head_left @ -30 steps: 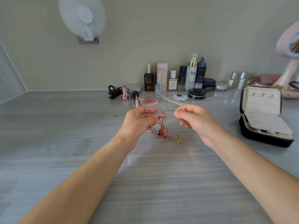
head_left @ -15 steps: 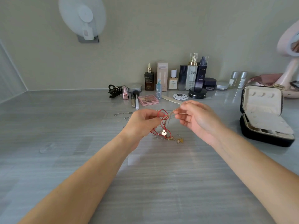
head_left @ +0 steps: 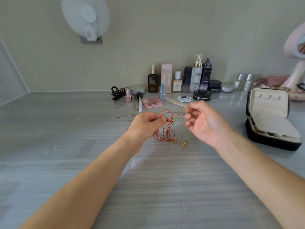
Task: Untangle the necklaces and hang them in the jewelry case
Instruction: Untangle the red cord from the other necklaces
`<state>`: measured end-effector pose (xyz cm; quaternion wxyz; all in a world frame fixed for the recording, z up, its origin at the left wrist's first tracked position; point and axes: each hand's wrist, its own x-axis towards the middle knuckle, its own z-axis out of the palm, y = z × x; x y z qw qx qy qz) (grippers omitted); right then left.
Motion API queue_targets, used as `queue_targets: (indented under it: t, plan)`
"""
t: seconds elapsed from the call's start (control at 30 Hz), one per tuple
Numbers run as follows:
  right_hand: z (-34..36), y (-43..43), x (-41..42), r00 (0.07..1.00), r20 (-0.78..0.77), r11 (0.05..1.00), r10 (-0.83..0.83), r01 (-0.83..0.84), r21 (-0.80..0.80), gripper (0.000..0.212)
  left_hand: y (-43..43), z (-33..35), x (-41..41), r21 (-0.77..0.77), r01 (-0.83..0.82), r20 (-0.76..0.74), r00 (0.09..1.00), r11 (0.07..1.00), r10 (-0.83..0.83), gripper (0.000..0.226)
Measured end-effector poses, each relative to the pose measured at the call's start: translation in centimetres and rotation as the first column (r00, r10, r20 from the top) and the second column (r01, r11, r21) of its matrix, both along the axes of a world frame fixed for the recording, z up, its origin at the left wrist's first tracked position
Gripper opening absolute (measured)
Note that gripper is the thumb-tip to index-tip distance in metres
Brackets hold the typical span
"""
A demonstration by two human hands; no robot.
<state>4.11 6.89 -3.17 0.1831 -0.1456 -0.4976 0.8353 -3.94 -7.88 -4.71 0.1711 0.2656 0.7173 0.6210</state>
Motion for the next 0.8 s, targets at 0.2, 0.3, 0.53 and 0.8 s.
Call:
queue_targets:
  t: [0.2,0.3,0.53,0.8]
  plan:
    - [0.0,0.1,0.2,0.997,-0.026,0.997,0.075,-0.074,0.036,0.024,0.2,-0.4,0.2,-0.141,0.013,-0.096,0.995,0.990,-0.027,0.021]
    - [-0.3,0.1,0.1,0.997,-0.004,0.990,0.073,-0.072,0.123,0.023,0.3,-0.4,0.1,-0.103,0.009,-0.070,0.997,0.995,-0.016,0.020]
    - [-1.4,-0.4,0.2,0.969,0.207,0.481,-0.137,-0.118,0.869,0.005,0.0,-0.1,0.1,-0.027,0.029,-0.006,1.000,0.999,-0.029,0.017]
    - [-2.1,-1.2,-0.3,0.972,0.224,0.385,-0.075,-0.179,0.906,0.009,-0.1,0.2,0.3,-0.003,0.057,-0.019,0.998,0.998,-0.057,0.016]
